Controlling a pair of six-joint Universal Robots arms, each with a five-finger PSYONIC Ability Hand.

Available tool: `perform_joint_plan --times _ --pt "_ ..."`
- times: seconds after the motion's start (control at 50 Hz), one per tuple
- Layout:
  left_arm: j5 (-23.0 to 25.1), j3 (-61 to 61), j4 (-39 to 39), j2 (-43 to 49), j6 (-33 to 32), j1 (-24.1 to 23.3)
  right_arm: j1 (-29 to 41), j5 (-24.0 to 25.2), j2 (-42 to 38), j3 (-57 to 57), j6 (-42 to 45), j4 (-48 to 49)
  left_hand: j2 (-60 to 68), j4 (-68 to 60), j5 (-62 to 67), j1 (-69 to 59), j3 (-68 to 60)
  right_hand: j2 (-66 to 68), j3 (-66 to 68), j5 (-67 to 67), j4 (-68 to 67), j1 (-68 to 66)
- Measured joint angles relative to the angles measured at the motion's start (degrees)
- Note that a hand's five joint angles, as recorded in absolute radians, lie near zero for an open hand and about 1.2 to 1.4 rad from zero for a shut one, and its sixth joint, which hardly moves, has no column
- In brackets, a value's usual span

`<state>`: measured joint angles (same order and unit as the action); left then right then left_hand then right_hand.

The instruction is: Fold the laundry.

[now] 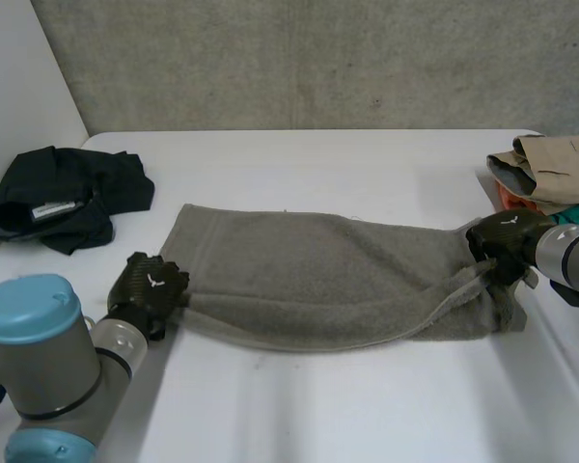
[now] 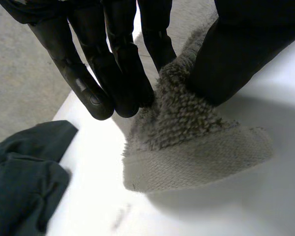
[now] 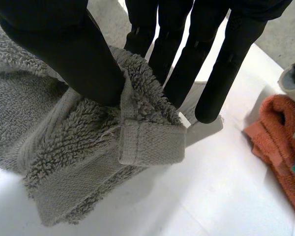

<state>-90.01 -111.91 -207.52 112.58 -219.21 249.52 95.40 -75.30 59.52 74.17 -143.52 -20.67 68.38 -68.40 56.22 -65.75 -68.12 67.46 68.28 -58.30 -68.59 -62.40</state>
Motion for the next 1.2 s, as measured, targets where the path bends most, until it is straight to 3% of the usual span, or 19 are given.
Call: perform_joint_plan --times 0.16,0.3,0.36,0.48,0.52,0.66,0.78,0.86,0.98,1.06,1.2 --pt "0.5 2.2 10.9 -16.1 1.0 1.6 -2.5 2.8 8.4 -5.1 0.8 -8.8 0.0 0.0 0.0 0.0 0.0 0.0 0.0 0.0 0.0 0.0" --pt "3.4 11.4 23.6 -30.6 6.0 3.1 -4.9 5.3 16.5 -15.0 -0.7 -15.7 0.0 0.0 0.0 0.0 -0.1 0.0 0.0 0.0 0.0 0.0" --pt "4.1 17.0 28.7 -32.4 8.9 3.7 -5.4 5.5 17.7 -18.5 -1.7 -17.5 0.0 0.0 0.0 0.0 -0.1 0.0 0.0 0.0 0.0 0.0" --pt "2.9 28.3 37.6 -27.2 12.0 5.3 -4.9 5.4 16.3 -23.0 -1.7 -19.3 0.1 -0.1 0.0 0.0 -0.1 0.0 0.0 0.0 0.0 0.0" --pt "1.6 35.1 42.6 -20.0 12.5 5.8 -3.0 5.0 13.1 -24.6 0.7 -19.6 0.1 -0.1 0.0 0.0 -0.1 0.0 0.0 0.0 0.0 0.0" --pt "-0.1 50.1 48.7 -1.1 11.2 4.9 1.8 1.4 3.5 -29.0 5.7 -16.4 0.1 -0.1 0.0 0.0 -0.1 0.0 0.0 0.0 0.0 0.0" --pt "-1.4 67.9 40.0 12.7 9.8 3.6 6.0 -5.7 -6.5 -38.8 2.6 0.7 0.2 -0.1 0.0 0.0 -0.1 0.0 0.2 0.0 -0.1 0.0" --pt "-4.0 77.5 20.7 16.2 11.8 3.3 7.2 -9.8 -10.0 -44.6 -6.1 25.3 0.2 -0.1 0.0 0.0 -0.1 0.0 0.2 0.0 -0.2 0.0" --pt "-7.5 75.6 1.4 13.7 15.8 4.0 7.1 -11.1 -9.2 -43.2 -15.4 47.7 0.2 -0.1 0.0 0.0 -0.1 0.0 0.2 0.0 -0.2 0.0" --pt "-7.9 70.5 -1.6 11.9 16.9 4.6 6.9 -10.4 -9.0 -41.3 -17.4 49.6 0.2 -0.1 0.0 0.0 -0.1 0.0 0.2 0.0 -0.2 0.0" --pt "-6.3 56.4 -0.1 9.9 17.1 6.0 6.8 -7.0 -11.1 -37.8 -17.2 38.1 0.2 -0.1 0.0 0.0 -0.1 0.0 0.2 0.0 -0.2 0.0"
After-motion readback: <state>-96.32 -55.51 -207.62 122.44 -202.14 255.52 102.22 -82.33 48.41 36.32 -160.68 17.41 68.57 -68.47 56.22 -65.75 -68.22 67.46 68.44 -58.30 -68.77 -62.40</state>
